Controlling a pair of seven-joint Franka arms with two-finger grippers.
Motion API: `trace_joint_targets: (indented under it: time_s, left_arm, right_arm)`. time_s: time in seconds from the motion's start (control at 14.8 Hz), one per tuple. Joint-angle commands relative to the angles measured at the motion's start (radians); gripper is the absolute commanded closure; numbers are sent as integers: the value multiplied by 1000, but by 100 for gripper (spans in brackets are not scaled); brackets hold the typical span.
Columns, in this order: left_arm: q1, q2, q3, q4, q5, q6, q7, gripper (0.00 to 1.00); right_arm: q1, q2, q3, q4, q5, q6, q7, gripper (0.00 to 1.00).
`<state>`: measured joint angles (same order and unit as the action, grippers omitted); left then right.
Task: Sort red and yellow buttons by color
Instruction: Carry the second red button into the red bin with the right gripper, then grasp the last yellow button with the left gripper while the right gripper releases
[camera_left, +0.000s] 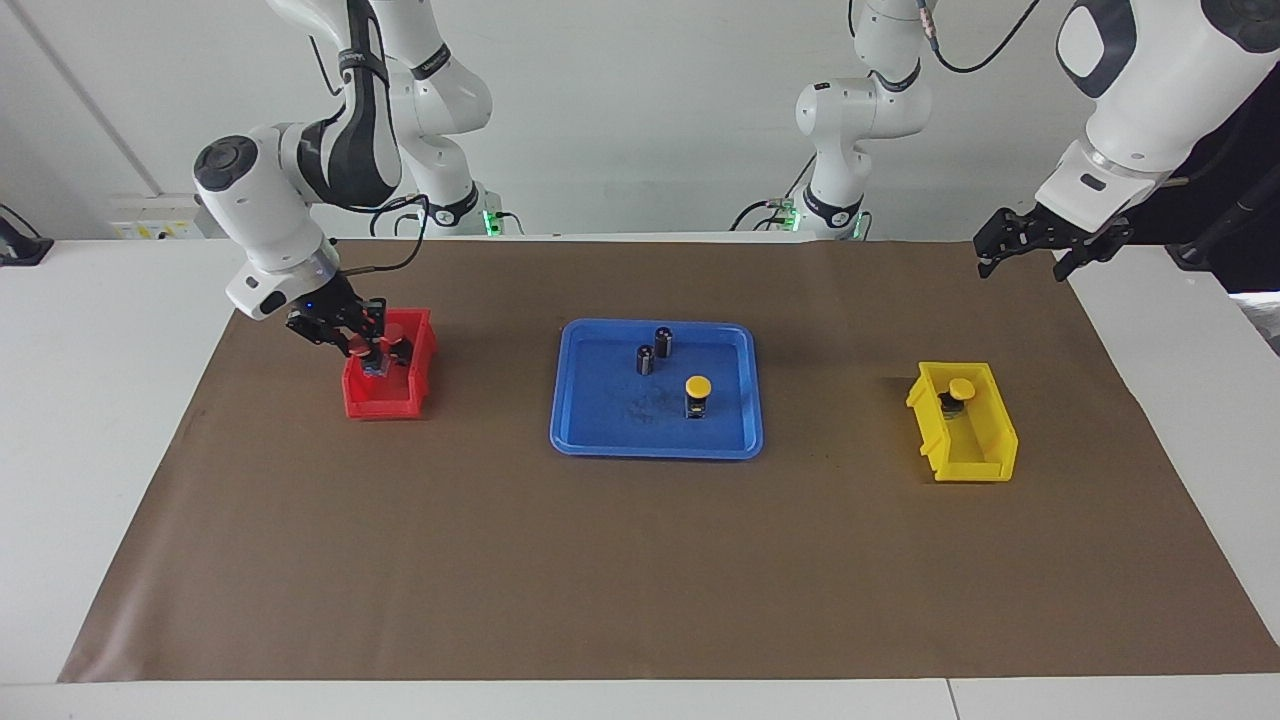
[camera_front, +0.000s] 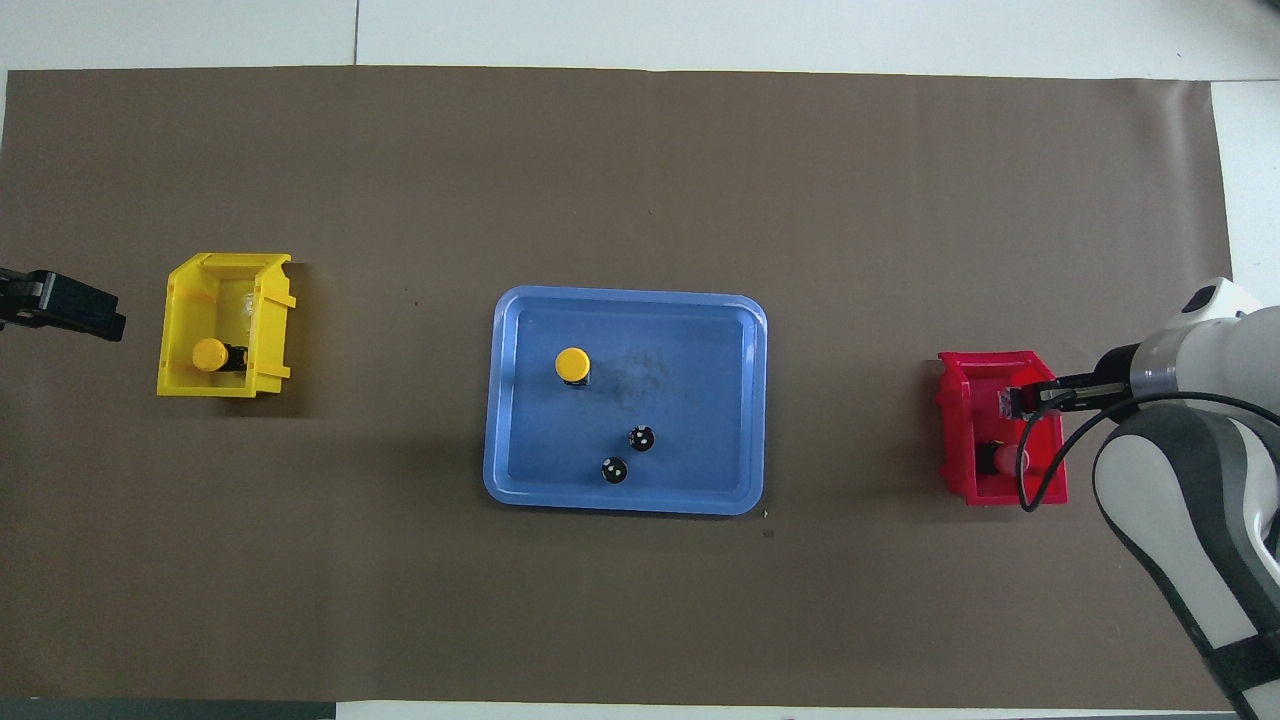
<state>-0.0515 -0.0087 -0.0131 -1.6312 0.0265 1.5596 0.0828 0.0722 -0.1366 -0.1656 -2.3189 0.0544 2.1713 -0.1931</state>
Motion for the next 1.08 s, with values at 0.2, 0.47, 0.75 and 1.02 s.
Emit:
trace_joint_targets:
  time_s: [0.2, 0.47, 0.75, 1.02]
  left_arm:
    - [-292, -16, -4, -254, -23, 353, -516, 0]
    - [-491, 120, -1, -257, -23, 499, -794, 0]
    - [-580, 211, 1, -254, -23, 608, -900, 0]
    - [-617, 283, 2, -253, -22, 657, -940, 0]
  right_arm:
    - [14, 28, 6, -40, -4, 87, -9, 77]
    - [37, 43, 6, -40, -4, 111, -5, 77]
    - [40, 68, 6, -48, -4, 142, 1, 77]
    - [32, 68, 5, -50, -4, 131, -5, 77]
